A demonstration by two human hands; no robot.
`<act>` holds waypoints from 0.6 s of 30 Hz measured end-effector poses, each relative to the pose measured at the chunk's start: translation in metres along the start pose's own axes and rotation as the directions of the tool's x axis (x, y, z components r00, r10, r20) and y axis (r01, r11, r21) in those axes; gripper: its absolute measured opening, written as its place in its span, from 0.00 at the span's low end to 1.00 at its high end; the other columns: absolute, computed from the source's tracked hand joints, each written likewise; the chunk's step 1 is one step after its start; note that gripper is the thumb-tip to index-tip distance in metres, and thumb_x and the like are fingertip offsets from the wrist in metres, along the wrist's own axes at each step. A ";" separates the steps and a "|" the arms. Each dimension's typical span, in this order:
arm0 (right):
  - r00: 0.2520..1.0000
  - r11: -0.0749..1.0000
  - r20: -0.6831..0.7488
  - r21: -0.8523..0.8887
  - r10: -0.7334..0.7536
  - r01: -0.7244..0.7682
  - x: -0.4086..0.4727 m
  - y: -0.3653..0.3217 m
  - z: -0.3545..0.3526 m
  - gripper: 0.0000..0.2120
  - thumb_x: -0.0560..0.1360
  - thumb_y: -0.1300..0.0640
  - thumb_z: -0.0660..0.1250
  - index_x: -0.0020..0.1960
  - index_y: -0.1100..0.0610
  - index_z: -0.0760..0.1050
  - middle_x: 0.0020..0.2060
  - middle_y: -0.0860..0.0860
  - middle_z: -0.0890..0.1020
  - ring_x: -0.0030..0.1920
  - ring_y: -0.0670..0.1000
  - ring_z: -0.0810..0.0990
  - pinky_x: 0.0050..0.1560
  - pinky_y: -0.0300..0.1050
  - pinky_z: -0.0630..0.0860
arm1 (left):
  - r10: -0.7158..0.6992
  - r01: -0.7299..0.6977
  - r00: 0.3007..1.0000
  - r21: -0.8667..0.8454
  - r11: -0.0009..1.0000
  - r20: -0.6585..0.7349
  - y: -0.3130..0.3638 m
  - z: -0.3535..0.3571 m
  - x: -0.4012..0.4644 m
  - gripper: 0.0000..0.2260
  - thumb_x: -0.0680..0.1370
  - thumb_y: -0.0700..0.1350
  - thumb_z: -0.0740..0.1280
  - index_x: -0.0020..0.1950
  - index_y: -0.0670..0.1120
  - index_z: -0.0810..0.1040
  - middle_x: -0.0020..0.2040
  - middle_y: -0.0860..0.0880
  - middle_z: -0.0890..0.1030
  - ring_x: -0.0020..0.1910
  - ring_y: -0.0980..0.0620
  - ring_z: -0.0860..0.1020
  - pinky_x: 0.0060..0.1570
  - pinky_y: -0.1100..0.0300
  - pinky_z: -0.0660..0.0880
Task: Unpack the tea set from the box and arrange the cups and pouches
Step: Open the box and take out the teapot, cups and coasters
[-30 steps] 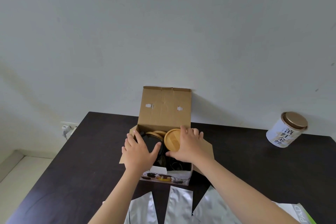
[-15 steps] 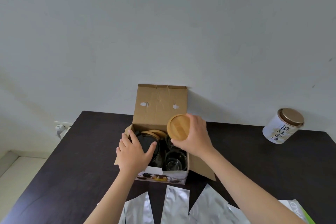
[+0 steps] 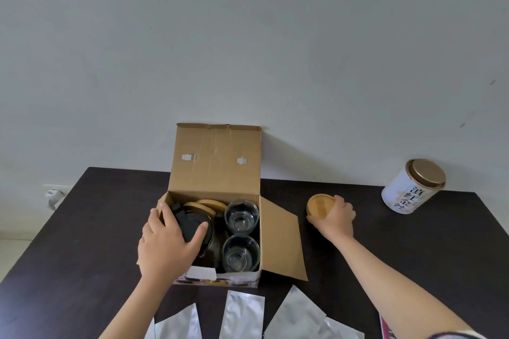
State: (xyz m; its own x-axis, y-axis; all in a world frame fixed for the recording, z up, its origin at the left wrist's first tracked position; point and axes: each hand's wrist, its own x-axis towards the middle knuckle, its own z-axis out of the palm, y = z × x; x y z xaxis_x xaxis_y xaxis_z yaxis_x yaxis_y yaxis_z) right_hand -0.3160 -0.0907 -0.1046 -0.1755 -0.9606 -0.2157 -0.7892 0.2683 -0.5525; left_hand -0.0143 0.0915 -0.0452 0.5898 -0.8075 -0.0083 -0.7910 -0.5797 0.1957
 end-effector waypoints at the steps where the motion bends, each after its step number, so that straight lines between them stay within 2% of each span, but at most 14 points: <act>1: 1.000 1.000 -0.010 0.006 0.003 -0.003 0.005 0.001 0.003 0.49 0.61 0.46 0.80 0.73 0.57 0.57 0.67 0.58 0.64 0.68 0.60 0.62 0.56 0.58 0.73 | 0.000 0.000 1.000 -0.003 1.000 -0.002 0.000 0.001 0.001 0.46 0.71 0.71 0.54 0.77 0.39 0.52 0.73 0.34 0.62 0.69 0.34 0.65 0.62 0.42 0.69; 6: 0.998 1.000 -0.064 0.021 -0.022 0.024 0.020 -0.004 0.016 0.49 0.63 0.45 0.79 0.74 0.58 0.55 0.68 0.59 0.63 0.68 0.61 0.61 0.57 0.58 0.73 | -0.013 0.013 1.000 -0.001 1.000 -0.005 0.002 0.001 0.001 0.47 0.70 0.72 0.53 0.77 0.40 0.51 0.73 0.35 0.62 0.69 0.35 0.65 0.61 0.43 0.70; 13: 0.995 0.998 -0.079 -0.032 -0.053 0.051 0.039 -0.015 0.018 0.50 0.62 0.41 0.78 0.73 0.60 0.57 0.69 0.60 0.67 0.68 0.62 0.65 0.64 0.58 0.69 | -0.017 0.017 1.000 0.008 1.000 -0.015 0.002 0.002 0.001 0.48 0.70 0.74 0.49 0.77 0.40 0.50 0.73 0.36 0.62 0.70 0.36 0.65 0.61 0.43 0.71; 15: 0.997 0.991 -0.063 -0.128 -0.054 0.045 0.042 -0.018 0.017 0.51 0.62 0.37 0.77 0.73 0.60 0.56 0.71 0.60 0.65 0.70 0.63 0.64 0.70 0.61 0.61 | -0.023 0.023 1.000 0.005 1.000 -0.010 0.003 0.001 0.001 0.48 0.69 0.73 0.50 0.77 0.41 0.50 0.73 0.36 0.62 0.70 0.36 0.64 0.61 0.44 0.70; 18: 0.999 0.979 -0.028 -0.204 -0.031 0.025 0.039 -0.024 0.013 0.54 0.64 0.35 0.74 0.76 0.59 0.50 0.76 0.60 0.57 0.75 0.63 0.55 0.72 0.67 0.48 | -0.022 0.022 1.000 -0.001 1.000 -0.005 0.003 -0.001 0.001 0.47 0.70 0.73 0.51 0.77 0.41 0.48 0.74 0.37 0.61 0.71 0.37 0.64 0.62 0.45 0.70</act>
State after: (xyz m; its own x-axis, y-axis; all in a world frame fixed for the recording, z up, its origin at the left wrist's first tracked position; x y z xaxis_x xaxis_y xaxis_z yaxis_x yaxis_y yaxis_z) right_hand -0.2968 -0.1334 -0.1101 -0.1670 -0.9701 -0.1761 -0.8967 0.2237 -0.3819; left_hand -0.0162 0.0889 -0.0437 0.6081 -0.7938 -0.0083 -0.7773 -0.5975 0.1968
